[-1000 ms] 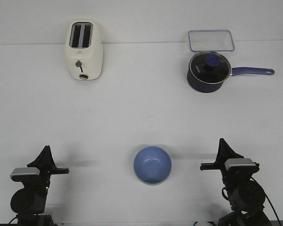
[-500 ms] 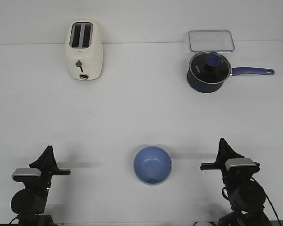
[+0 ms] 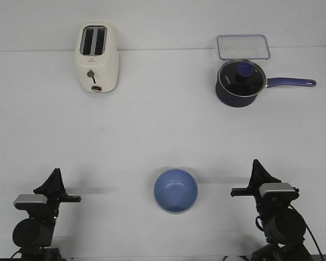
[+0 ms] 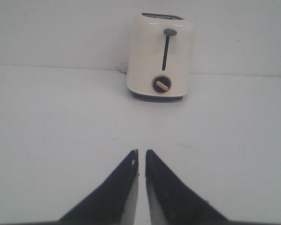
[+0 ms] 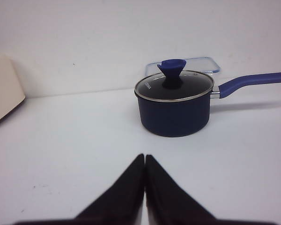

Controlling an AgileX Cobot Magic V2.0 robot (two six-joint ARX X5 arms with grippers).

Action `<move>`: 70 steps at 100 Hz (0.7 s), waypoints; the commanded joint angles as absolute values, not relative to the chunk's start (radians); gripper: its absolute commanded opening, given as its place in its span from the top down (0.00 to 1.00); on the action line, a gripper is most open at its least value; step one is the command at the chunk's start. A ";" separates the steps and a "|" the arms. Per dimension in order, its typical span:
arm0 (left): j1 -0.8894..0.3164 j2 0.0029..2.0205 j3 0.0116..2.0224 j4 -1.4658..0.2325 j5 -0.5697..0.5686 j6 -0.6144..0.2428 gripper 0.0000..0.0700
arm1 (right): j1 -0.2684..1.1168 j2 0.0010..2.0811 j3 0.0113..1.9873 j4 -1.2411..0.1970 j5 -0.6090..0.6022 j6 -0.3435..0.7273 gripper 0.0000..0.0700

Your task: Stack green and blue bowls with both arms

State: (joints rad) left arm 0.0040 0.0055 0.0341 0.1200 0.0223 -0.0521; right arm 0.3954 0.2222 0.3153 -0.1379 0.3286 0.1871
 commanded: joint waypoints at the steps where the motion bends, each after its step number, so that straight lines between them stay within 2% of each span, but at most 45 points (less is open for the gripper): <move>1: 0.005 0.005 0.014 0.132 0.023 -0.046 0.98 | 0.398 0.222 0.314 -0.127 0.330 0.181 1.00; 18: 0.004 0.005 0.014 0.132 0.023 -0.046 0.98 | 0.394 0.222 0.314 -0.126 0.331 0.178 1.00; 30: 0.005 0.005 0.014 0.132 0.023 -0.046 0.98 | 0.345 0.202 0.308 -0.116 0.319 0.104 1.00; 37: 0.005 0.005 0.014 0.133 0.023 -0.046 0.98 | 0.282 0.175 0.290 -0.085 0.249 0.041 1.00; 54: 0.005 0.005 0.014 0.132 0.023 -0.046 0.98 | 0.104 0.101 0.192 -0.060 -0.028 -0.158 1.00; 70: 0.004 0.005 0.014 0.132 0.023 -0.046 0.98 | 0.033 0.020 0.080 -0.055 -0.057 -0.204 1.00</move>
